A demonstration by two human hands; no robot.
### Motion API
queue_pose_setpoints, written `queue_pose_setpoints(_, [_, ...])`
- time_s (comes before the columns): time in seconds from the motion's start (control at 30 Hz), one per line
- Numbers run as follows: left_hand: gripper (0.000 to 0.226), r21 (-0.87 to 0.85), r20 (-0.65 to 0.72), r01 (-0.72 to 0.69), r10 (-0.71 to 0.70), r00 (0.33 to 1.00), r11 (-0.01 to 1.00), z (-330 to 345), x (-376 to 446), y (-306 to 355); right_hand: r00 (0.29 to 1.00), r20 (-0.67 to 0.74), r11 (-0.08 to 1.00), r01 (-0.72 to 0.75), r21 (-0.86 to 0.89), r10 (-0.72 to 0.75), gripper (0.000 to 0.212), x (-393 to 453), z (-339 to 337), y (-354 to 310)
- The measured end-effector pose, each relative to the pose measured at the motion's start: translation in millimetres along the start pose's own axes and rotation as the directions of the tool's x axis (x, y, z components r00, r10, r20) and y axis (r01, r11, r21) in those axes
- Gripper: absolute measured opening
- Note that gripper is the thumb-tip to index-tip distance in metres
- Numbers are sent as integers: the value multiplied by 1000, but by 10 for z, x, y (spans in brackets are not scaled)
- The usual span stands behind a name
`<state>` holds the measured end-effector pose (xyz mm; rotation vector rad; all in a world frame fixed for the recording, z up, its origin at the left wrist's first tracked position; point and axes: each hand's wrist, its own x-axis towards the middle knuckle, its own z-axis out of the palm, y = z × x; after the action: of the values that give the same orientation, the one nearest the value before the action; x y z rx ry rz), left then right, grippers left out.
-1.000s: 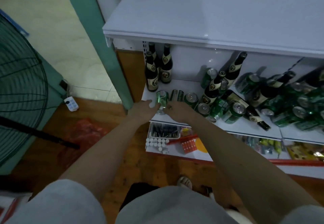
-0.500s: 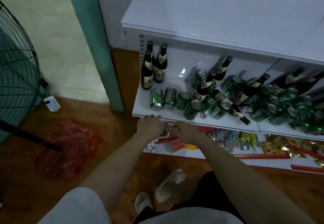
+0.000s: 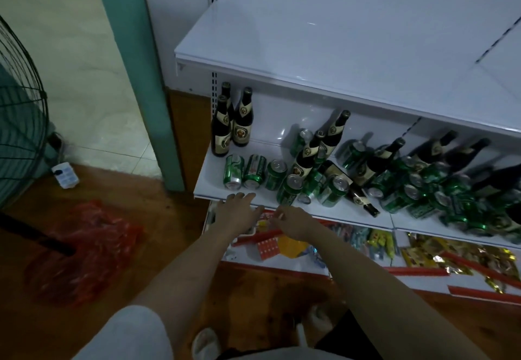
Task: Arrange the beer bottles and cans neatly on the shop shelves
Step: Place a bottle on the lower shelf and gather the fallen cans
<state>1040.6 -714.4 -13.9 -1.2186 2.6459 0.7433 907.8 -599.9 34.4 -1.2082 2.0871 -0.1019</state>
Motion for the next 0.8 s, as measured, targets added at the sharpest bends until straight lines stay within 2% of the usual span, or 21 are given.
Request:
queue_pose_setpoints(0.13, [59,-29,-34,19,-20,999,999,132,52,156,996,49,994,82,-69,-79,37,126,-45,155])
queue_pose_setpoints(0.23, [56,-44,-68,66,-68,995,997,301,94,269,987,87,979,150,-137,-139,25,263,-29,424])
queue_pose_setpoints(0.33, [50,-81,-127,85,-95,987,993,565,260,346,955,79,937,294,-187,-284,12,506,0,721])
queue_pose_setpoints(0.37, [49,-92,-156,85,-99,983,992,662,354,359,934,65,914,357,-194,-352,7,617,19,811])
queue_pose_setpoints(0.5, [54,-39,-372,73,-82,925,997,1033,800,355,807,-1,787,575,-224,-591,33,1115,217,1004])
queue_pose_setpoints(0.57, [51,21,-437,50,-36,899,999,1183,976,260,750,-40,730,628,-269,-660,46,1343,394,1078])
queue_pose_setpoints(0.63, [51,59,-425,70,-38,904,996,1294,1062,116,678,-103,675,680,-287,-728,56,1544,567,1111])
queue_pose_setpoints(0.7, [52,115,-456,49,9,890,992,1413,1115,-75,600,-176,623,718,-311,-780,58,1677,731,1088])
queue_pose_setpoints(0.8, [61,204,-573,9,112,812,979,1593,1151,-280,557,-294,630,693,-350,-777,51,1873,901,1018])
